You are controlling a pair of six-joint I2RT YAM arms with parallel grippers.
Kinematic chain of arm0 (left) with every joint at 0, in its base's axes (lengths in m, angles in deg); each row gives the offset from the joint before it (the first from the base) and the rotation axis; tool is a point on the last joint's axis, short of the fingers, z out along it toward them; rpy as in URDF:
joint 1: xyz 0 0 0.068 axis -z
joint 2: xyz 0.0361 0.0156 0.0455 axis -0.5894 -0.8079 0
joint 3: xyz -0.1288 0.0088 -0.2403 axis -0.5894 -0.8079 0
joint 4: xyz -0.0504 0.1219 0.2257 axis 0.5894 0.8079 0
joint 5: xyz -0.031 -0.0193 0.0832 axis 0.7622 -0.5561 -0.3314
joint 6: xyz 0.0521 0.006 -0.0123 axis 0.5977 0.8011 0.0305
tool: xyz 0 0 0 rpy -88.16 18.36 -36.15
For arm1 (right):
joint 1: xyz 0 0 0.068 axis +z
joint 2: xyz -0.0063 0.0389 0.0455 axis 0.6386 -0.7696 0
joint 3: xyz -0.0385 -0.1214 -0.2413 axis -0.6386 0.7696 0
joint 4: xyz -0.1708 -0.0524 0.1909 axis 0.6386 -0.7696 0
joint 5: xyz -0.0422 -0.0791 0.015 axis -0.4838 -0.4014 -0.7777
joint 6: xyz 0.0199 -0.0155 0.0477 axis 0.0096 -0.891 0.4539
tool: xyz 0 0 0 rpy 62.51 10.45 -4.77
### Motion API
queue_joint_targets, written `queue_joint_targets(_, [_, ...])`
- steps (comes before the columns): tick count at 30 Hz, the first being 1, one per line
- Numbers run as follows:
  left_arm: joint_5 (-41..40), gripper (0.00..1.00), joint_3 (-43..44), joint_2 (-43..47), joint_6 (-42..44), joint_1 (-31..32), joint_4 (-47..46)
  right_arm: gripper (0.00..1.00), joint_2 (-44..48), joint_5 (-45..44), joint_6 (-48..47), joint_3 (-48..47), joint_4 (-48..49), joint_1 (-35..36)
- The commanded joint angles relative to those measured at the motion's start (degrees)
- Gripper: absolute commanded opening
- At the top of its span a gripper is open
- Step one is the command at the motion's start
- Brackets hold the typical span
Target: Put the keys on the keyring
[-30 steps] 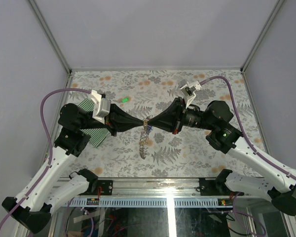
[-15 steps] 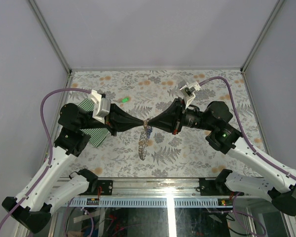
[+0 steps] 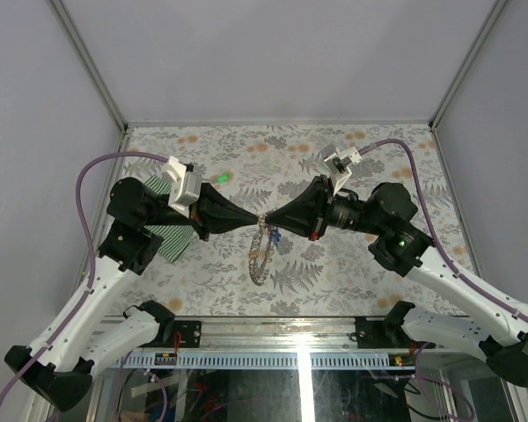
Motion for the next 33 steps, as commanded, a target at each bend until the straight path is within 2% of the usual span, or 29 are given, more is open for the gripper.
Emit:
queue_joint_targets(1, [3.4, 0.00, 2.1, 0.2, 0.9, 0.0, 1.1, 0.00, 2.1, -3.2, -0.6, -0.6, 6.0, 0.3])
queue_joint_targets(33, [4.2, 0.00, 3.2, -0.7, 3.7, 0.0, 5.1, 0.00, 4.7, -8.0, -0.8, 1.1, 6.7, 0.3])
